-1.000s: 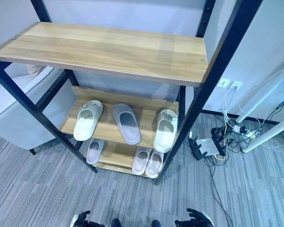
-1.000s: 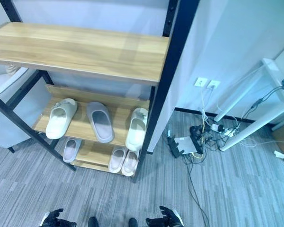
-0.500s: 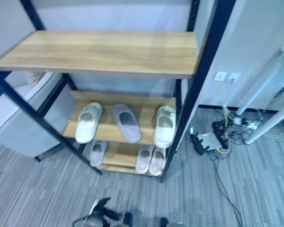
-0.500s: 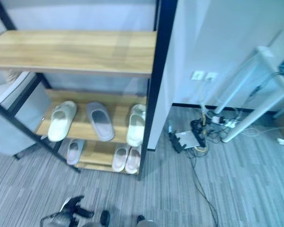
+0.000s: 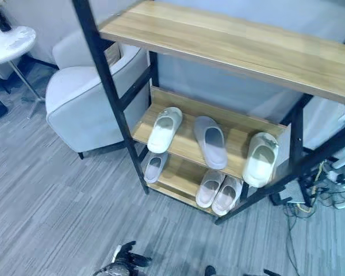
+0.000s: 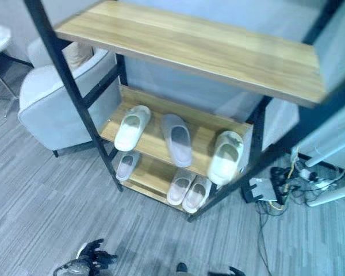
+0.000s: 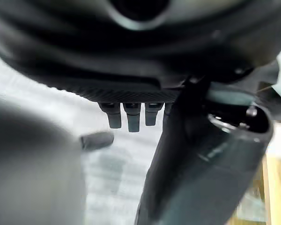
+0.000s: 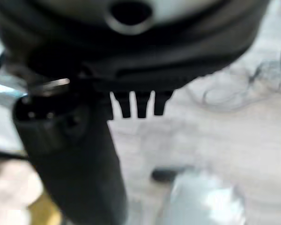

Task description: Arrange the slippers neatly on the shoe rack.

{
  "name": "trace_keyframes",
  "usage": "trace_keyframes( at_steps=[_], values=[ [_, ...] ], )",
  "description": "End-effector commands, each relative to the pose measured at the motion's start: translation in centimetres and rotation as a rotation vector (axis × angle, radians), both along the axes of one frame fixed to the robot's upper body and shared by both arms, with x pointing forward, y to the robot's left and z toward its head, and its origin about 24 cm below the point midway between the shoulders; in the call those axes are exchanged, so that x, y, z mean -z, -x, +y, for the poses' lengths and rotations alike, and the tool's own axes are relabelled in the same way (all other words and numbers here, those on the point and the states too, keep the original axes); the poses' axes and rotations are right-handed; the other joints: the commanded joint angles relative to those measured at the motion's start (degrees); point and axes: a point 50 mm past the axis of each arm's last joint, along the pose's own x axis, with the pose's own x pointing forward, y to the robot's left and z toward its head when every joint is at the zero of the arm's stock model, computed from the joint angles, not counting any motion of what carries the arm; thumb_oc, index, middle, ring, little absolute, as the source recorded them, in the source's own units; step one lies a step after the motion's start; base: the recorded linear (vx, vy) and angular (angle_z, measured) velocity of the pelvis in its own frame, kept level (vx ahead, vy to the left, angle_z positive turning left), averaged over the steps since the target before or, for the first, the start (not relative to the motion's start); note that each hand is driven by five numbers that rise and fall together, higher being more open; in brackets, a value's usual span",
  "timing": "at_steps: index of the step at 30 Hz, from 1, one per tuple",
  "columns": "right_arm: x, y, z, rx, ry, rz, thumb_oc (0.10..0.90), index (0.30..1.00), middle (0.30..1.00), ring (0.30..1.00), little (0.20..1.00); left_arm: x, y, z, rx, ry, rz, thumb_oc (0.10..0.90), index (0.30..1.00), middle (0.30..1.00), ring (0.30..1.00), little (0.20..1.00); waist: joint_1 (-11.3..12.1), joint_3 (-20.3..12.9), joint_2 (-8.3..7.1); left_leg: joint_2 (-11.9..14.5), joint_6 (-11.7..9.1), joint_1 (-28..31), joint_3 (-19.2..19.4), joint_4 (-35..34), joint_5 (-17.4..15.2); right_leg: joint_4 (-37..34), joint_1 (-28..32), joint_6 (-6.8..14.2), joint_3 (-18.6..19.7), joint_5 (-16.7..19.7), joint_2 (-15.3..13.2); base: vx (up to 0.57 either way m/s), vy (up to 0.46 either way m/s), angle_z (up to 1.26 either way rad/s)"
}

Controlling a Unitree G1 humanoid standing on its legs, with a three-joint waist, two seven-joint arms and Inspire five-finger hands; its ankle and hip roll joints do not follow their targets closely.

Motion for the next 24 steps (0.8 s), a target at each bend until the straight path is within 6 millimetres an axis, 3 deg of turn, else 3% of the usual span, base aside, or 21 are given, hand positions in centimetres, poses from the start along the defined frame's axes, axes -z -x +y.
trace_keyframes(
  at_steps=[1,3,5,8,10,11,12,15,20,23,24],
  values=[
    [-1.0,-1.3,-2.0,0.087,0.03,-0.095,0.8,0.9,0.9,0.9,0.9,-0.6,-0.1,1.8,-0.044,-0.074,-0.045,0.8,0.9,0.9,0.9,0.9,1.6,0.7,1.43,2.6,1.2,-6.7,-1.8,8.4,-4.2,-5.5,1.2,4.6,0.2,8.7,-3.0,0.0,0.332,-0.24],
    [-1.2,-2.4,-1.6,0.104,0.009,-0.146,0.8,0.9,0.9,0.9,0.9,-1.0,-0.5,2.7,-0.059,-0.089,-0.068,0.8,0.9,0.9,0.9,0.9,1.5,0.4,1.87,1.6,2.4,-7.0,-0.6,8.1,-4.6,-4.3,-0.2,3.5,0.6,7.8,-1.6,0.04,0.349,-0.3],
    [-1.4,-3.2,-1.0,0.039,0.004,-0.178,0.8,0.9,0.9,0.9,0.9,-1.4,-0.9,3.2,-0.057,-0.093,-0.092,0.8,0.9,0.9,0.9,0.9,1.1,0.2,2.18,-0.9,4.2,-5.7,0.2,7.2,-5.3,-1.4,-1.4,2.2,2.5,4.9,2.9,0.1,0.333,-0.26],
    [-1.5,-4.8,1.6,-0.087,-0.011,-0.226,0.8,0.9,0.9,0.9,0.9,-1.2,-1.0,2.7,-0.015,-0.087,-0.086,0.8,0.9,0.9,0.9,0.9,0.9,0.2,3.18,-4.8,6.2,-3.2,0.9,5.4,-5.5,-0.2,-2.1,0.1,1.9,0.5,9.7,0.06,0.289,-0.19],
    [-1.5,-5.0,2.5,-0.188,0.014,-0.223,0.8,0.9,0.9,0.9,0.9,-0.9,-0.5,2.3,-0.011,-0.076,-0.067,0.8,0.9,0.9,0.9,0.9,1.0,0.5,3.53,-6.5,6.9,-0.9,1.1,4.1,-5.8,-0.4,-1.6,-1.1,0.7,-0.8,12.6,0.05,0.146,0.08],
    [-1.5,-5.0,2.6,-0.188,0.014,-0.223,0.8,0.9,0.9,0.9,0.9,-0.9,-0.5,2.3,-0.011,-0.076,-0.067,0.8,0.9,0.9,0.9,0.9,1.0,0.6,3.53,-6.5,6.9,-0.6,1.1,4.0,-5.8,-0.3,-1.4,-1.1,0.6,-0.8,12.6,0.09,0.091,0.06],
    [-1.8,-5.5,3.3,-0.318,0.053,-0.247,0.8,0.9,0.9,0.9,0.9,-0.6,0.1,1.8,0.017,-0.079,-0.041,0.8,0.9,0.9,0.9,0.9,0.5,0.5,3.86,-7.7,7.2,0.9,0.4,3.6,-5.9,-0.3,-1.3,-1.5,1.9,-1.3,14.6,0.08,0.052,-0.09],
    [-2.5,-6.5,4.0,-0.427,0.086,-0.303,0.8,0.9,0.9,0.9,0.9,-0.3,0.3,0.8,0.063,-0.082,-0.027,0.8,0.9,0.9,0.9,0.9,0.2,0.6,4.09,-8.8,7.2,2.3,0.0,3.6,-5.7,-2.0,0.7,-2.1,3.9,-0.3,15.2,0.07,-0.004,-0.03],
    [-4.3,-8.5,5.6,-0.55,0.085,-0.439,0.8,0.9,0.9,0.9,0.9,0.2,0.9,-0.8,0.111,-0.065,-0.017,0.8,0.9,0.9,0.9,0.9,-0.3,-0.5,5.2,-9.1,7.1,4.5,-0.7,3.0,-5.8,-4.2,3.4,-2.5,4.2,0.1,15.1,0.07,-0.048,0.07],
    [-5.2,-9.5,6.1,-0.594,0.091,-0.5,0.8,0.9,0.9,0.9,0.9,0.2,0.7,-1.3,0.104,-0.054,-0.033,0.8,0.9,0.9,0.9,0.9,-0.5,-0.1,5.36,-9.1,6.4,3.6,-0.8,5.3,-6.1,-4.0,3.5,-2.9,4.1,-0.3,15.1,-0.02,-0.055,0.02],
    [-5.9,-10.2,6.8,-0.584,0.05,-0.556,0.8,0.9,0.9,0.9,0.9,-0.1,-0.2,-1.5,0.08,-0.045,-0.076,0.8,0.9,0.9,0.9,0.9,-0.2,1.2,5.0,-8.9,5.1,1.4,-1.3,11.0,-5.5,-3.4,3.5,-3.5,4.3,-0.4,15.0,-0.04,-0.063,0.06]
  ],
)
